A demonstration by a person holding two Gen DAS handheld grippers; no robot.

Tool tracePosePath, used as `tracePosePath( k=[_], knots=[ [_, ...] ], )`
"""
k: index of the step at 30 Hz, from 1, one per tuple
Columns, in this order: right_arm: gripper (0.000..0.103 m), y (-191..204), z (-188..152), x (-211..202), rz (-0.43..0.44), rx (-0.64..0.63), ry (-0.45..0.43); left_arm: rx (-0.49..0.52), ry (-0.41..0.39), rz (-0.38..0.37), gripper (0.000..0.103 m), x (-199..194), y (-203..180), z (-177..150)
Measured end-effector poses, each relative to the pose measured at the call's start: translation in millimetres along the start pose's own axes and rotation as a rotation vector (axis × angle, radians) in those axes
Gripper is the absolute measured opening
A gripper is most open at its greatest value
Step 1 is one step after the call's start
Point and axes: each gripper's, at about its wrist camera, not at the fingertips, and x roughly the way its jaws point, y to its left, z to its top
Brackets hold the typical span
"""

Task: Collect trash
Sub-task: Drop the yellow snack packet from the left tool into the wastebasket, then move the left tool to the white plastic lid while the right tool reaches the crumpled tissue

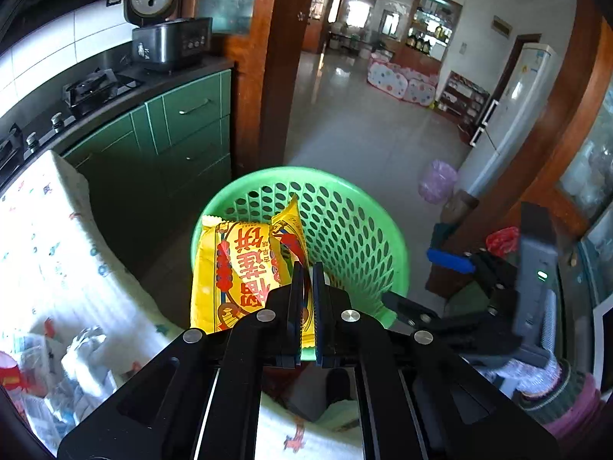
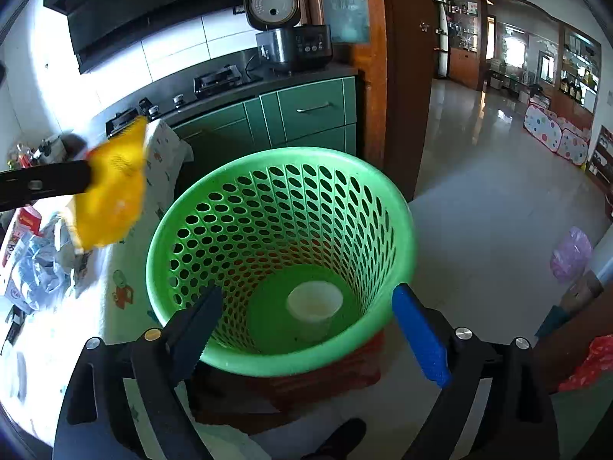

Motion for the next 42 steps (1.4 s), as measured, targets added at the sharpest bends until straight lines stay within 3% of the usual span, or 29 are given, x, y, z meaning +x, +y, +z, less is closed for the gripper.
tracePosePath(
  k=[11, 16, 21, 26, 29, 42],
  knots=[
    [0.088, -3, -18, -18, 0.002, -0.001, -0.030, -0.009, 0.059, -0.014, 0.007, 35, -5, 3],
    [0.088, -2, -22, -22, 0.006, 0.008, -0.035, -0.015, 0.043, -0.024, 0.030, 34, -8, -2],
    [0.088, 0, -24, -27, 0.006, 0.007, -0.039, -0.018, 0.026, -0.009, 0.044, 24, -7, -5],
    [0.088, 6, -25, -36, 0.004, 0.006, -0.051, -0.010, 0.005, 0.021, 0.044, -3, -7, -12],
    [0.088, 13, -26, -46, 0.014, 0.004, -0.059, 0.008, -0.020, 0.054, 0.052, -27, -6, -19],
    [0.093, 71, -36, -90, 0.109, -0.053, -0.106, 0.032, -0.122, 0.178, 0.066, -161, 24, -89]
  ],
)
